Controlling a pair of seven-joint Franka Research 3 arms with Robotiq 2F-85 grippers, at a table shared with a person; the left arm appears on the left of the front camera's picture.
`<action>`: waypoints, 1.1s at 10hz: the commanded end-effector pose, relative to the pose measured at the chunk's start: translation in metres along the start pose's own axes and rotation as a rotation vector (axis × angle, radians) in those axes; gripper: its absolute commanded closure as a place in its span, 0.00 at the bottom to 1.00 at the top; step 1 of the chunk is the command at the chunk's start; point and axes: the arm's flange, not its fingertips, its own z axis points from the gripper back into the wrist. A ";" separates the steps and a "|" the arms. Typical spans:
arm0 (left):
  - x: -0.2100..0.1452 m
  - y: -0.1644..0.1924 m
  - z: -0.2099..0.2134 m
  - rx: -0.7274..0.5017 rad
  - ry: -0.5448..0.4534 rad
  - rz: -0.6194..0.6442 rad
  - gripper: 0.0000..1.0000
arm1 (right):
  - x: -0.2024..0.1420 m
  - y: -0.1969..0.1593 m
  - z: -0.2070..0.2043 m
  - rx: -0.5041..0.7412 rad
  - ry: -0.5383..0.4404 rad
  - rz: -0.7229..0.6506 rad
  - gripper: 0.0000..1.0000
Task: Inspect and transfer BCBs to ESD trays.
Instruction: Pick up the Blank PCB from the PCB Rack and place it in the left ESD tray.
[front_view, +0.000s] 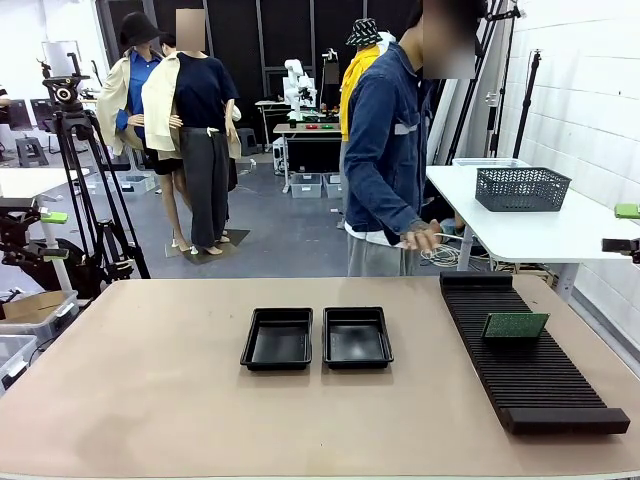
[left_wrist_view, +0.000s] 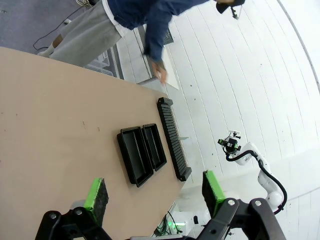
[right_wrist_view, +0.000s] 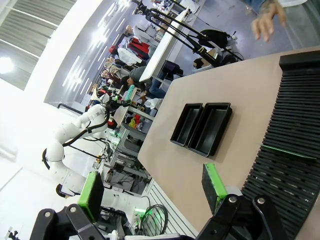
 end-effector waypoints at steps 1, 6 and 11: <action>0.000 -0.002 0.001 0.013 0.004 0.014 0.00 | -0.001 -0.001 0.000 0.003 0.001 0.000 0.00; 0.000 -0.002 0.001 0.013 0.004 0.014 0.00 | 0.011 0.021 -0.028 -0.052 0.067 0.098 0.00; 0.000 -0.002 0.001 0.013 0.004 0.014 0.00 | 0.023 0.048 -0.069 -0.153 0.255 0.270 0.00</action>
